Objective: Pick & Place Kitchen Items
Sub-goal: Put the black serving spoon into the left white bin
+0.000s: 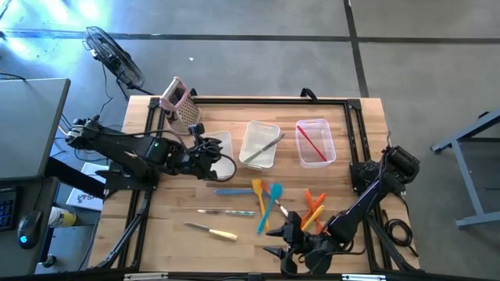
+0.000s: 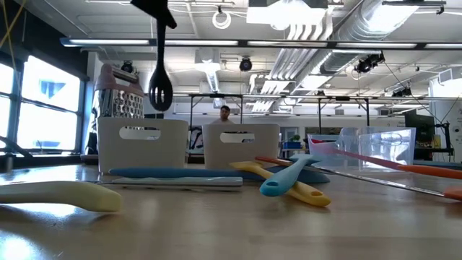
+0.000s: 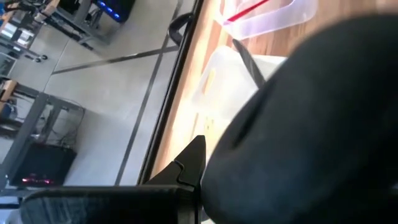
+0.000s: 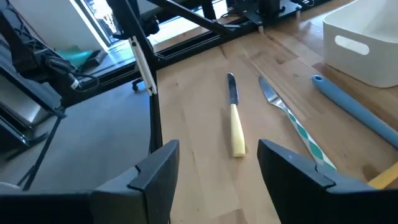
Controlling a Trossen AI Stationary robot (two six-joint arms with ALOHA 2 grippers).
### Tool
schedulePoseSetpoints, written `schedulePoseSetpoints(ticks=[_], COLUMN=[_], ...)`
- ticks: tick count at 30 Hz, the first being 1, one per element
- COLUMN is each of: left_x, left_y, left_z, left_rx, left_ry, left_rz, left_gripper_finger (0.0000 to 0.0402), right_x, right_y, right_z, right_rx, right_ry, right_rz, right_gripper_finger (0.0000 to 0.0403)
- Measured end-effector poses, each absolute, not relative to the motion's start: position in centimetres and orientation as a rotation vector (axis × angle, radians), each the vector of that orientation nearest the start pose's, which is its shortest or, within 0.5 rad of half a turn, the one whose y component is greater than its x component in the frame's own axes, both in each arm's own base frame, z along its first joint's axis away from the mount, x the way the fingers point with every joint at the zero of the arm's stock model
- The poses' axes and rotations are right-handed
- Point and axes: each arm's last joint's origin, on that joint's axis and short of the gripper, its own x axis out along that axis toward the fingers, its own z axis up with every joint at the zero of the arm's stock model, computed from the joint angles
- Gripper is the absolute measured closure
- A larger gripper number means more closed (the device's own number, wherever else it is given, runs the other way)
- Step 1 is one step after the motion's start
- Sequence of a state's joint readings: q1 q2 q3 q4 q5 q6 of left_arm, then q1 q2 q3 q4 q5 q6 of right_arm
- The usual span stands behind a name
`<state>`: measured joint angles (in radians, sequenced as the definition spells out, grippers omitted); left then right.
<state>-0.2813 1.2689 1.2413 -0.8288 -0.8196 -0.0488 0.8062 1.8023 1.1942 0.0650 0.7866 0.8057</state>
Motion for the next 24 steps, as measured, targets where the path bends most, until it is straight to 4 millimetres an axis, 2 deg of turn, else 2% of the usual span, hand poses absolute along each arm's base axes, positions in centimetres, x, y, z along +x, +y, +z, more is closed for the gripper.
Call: schedulePoseSetpoints(ticks=[10,16,24], left_x=[22.1,21.9,22.2], left_y=[-4.2,-4.1,-1.8], left_z=[30.8,29.4,26.9], left_rx=[0.353,0.332,0.316], left_ry=[0.713,0.685,0.74], left_rz=[0.541,0.525,0.573], left_gripper_finger=[0.0347,0.0347,0.0347], right_x=[28.7,29.0,29.1], right_y=[26.7,26.4,26.2], right_z=[22.4,22.4,22.4], right_rx=[0.304,0.256,0.262], right_ry=[0.362,0.364,0.366], right_rz=[-0.116,-0.119,-0.12], right_gripper_finger=[0.0192,0.0192,0.0192])
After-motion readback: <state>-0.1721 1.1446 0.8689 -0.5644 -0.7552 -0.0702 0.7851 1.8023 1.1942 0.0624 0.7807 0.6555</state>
